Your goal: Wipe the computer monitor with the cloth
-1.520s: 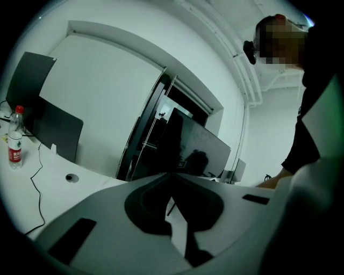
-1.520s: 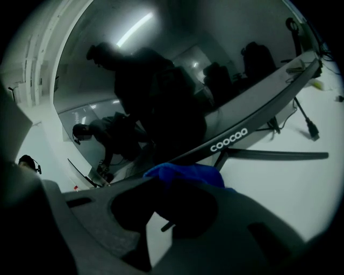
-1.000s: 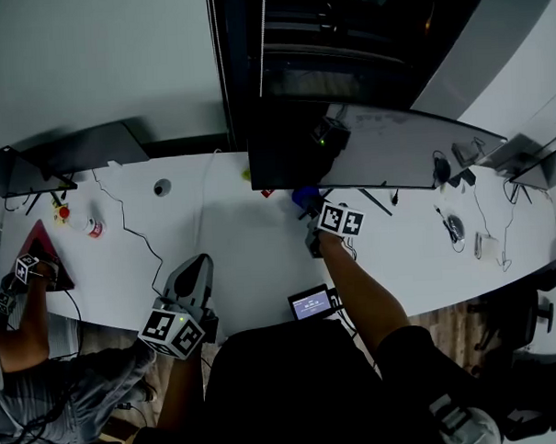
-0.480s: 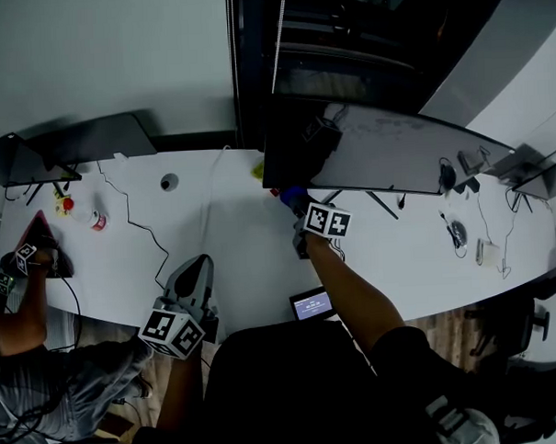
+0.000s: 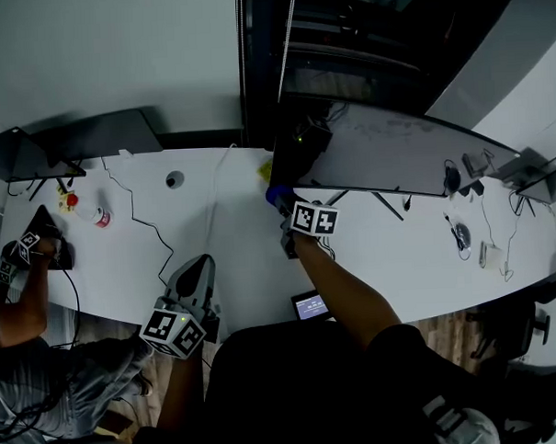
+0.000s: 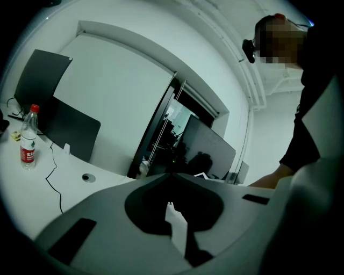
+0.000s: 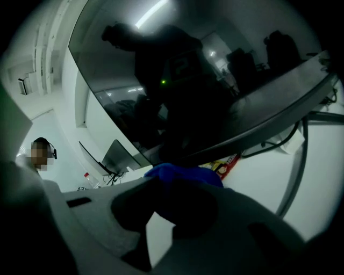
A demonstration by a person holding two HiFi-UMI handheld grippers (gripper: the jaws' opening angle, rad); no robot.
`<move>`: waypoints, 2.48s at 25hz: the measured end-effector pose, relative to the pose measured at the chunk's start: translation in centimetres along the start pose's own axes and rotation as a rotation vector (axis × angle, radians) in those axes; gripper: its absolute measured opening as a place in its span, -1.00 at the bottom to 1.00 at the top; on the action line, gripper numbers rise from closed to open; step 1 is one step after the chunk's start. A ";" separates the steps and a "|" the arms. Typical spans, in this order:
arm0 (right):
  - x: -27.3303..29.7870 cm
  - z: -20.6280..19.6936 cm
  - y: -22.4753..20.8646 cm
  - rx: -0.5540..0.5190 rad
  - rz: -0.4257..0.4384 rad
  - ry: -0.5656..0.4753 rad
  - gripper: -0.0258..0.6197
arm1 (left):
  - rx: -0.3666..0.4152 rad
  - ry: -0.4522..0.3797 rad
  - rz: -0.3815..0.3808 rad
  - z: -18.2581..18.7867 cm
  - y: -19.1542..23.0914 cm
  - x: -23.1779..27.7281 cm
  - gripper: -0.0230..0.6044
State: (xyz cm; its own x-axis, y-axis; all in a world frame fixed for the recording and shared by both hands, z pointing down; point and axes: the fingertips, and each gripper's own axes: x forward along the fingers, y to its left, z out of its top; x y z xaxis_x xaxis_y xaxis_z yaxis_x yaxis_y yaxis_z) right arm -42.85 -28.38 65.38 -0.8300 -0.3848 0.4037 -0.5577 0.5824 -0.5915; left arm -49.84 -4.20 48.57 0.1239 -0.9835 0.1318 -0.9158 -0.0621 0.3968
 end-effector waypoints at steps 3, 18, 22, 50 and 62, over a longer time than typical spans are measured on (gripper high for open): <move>0.8 -0.4 1.0 -0.006 0.018 0.016 -0.74 | -0.001 -0.014 0.013 0.2 0.3 -0.3 -0.95; 2.2 1.1 4.6 0.035 0.072 -0.033 -0.74 | -0.011 -0.041 0.055 -0.1 0.9 -1.7 -0.95; 1.5 2.2 5.4 0.063 0.079 -0.088 -0.74 | -0.006 -0.051 0.054 0.1 0.7 -2.0 -0.95; -6.9 15.0 16.1 0.091 0.308 -0.366 -0.74 | 0.002 -0.066 0.026 -0.3 -1.1 -3.3 -0.95; -9.6 19.1 19.7 0.090 0.361 -0.428 -0.74 | 0.005 -0.070 0.020 -0.3 -1.7 -3.9 -0.95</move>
State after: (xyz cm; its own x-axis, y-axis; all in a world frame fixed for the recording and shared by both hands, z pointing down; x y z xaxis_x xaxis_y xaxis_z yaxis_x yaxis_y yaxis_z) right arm -45.97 -26.87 36.53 -0.8867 -0.4397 -0.1433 -0.2208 0.6748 -0.7042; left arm -48.67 -0.22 47.71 0.0783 -0.9940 0.0761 -0.9198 -0.0426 0.3900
